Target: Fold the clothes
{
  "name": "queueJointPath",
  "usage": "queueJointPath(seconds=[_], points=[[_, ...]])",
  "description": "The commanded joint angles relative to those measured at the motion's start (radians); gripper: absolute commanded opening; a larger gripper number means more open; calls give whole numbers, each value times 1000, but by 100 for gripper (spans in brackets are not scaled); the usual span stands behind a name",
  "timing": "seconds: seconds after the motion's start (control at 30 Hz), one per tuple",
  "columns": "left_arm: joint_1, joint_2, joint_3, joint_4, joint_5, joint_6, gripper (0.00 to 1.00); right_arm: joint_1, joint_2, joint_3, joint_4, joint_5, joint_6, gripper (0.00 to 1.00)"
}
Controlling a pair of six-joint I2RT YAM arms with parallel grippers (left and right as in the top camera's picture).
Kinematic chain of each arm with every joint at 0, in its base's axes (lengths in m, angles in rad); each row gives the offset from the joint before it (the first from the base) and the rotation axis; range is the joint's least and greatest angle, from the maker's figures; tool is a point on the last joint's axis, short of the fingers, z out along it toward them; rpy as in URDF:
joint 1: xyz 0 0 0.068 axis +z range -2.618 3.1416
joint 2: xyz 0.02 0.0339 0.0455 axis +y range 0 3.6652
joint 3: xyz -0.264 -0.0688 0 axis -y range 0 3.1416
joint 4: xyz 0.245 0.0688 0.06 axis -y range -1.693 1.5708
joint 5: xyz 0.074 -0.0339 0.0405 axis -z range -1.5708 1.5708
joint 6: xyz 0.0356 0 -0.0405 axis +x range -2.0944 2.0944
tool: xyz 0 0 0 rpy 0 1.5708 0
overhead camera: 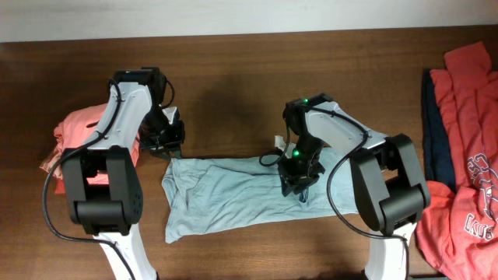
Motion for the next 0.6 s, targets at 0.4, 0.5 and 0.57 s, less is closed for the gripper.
queueJointPath(seconds=[0.4, 0.5, 0.57], points=[[-3, -16, 17, -1, 7, 9, 26, -93, -196, 23, -37, 406, 187, 36], [-3, -16, 17, -1, 7, 9, 27, -111, -188, 21, -18, 463, 198, 36], [-3, -16, 17, -1, 7, 9, 26, -116, -176, 18, 3, 492, 219, 36]])
